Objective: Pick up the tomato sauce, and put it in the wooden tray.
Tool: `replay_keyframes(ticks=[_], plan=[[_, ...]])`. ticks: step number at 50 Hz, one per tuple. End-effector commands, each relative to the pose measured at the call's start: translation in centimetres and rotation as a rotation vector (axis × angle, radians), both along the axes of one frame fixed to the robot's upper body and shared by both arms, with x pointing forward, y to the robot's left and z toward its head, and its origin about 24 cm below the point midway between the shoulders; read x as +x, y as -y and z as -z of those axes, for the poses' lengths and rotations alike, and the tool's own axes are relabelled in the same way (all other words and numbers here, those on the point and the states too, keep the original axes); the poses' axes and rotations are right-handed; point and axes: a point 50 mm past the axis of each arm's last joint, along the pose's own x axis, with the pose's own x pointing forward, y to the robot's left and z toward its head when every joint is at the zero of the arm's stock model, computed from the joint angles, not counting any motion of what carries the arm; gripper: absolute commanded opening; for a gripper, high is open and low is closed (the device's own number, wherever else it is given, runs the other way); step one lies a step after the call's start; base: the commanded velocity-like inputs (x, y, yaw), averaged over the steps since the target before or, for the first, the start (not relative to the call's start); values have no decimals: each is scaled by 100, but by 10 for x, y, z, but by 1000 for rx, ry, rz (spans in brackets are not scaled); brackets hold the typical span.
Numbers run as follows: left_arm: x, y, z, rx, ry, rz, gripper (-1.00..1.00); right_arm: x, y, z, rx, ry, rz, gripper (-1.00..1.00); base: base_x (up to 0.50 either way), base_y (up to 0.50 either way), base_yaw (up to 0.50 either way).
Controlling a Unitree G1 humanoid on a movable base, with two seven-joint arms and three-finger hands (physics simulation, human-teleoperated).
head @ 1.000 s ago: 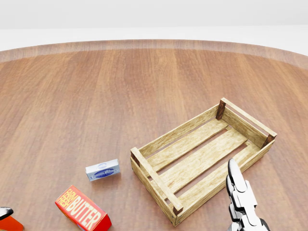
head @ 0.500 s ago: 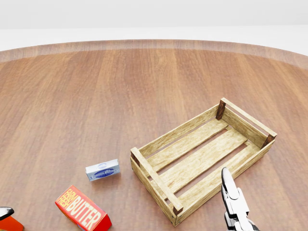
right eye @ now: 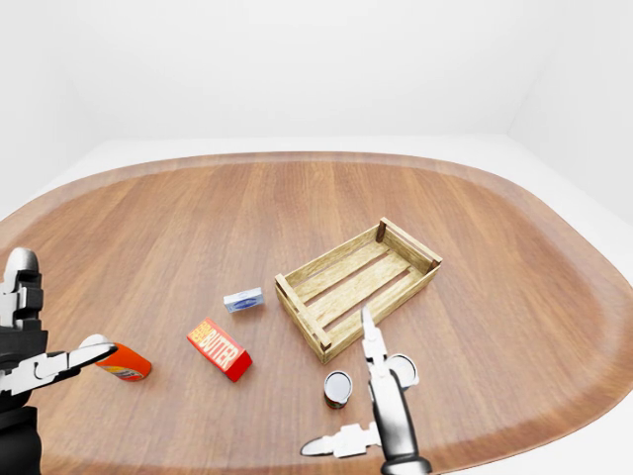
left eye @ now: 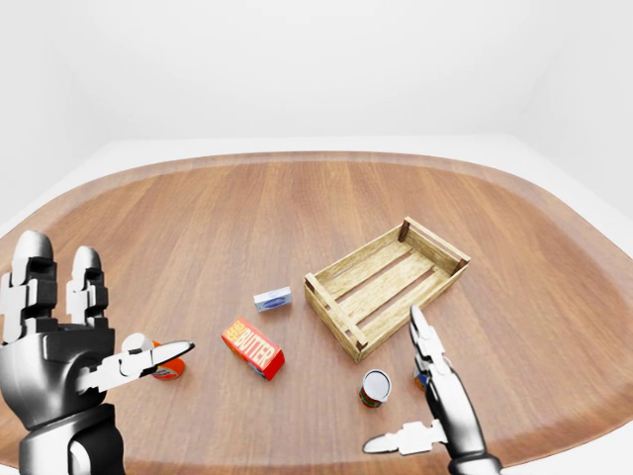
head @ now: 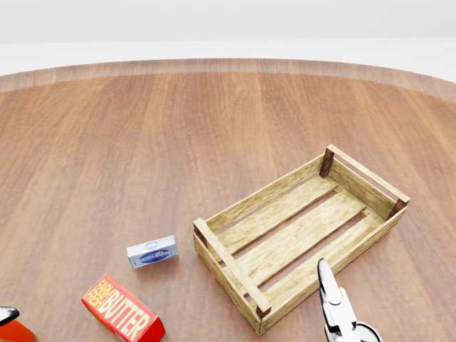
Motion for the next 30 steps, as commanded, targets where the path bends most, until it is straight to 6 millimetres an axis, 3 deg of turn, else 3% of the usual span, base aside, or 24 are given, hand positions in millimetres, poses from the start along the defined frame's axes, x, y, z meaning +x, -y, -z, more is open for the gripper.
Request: replay_keyframes(ticks=[1, 30], plan=[[0, 0, 0, -1, -1, -1, 95, -1, -3, 6, -9, -21, -8, 100, 0, 0, 0], [2, -1, 1, -5, -4, -2, 95, -1, -7, 20, -27, -64, -21, 100, 0, 0, 0]])
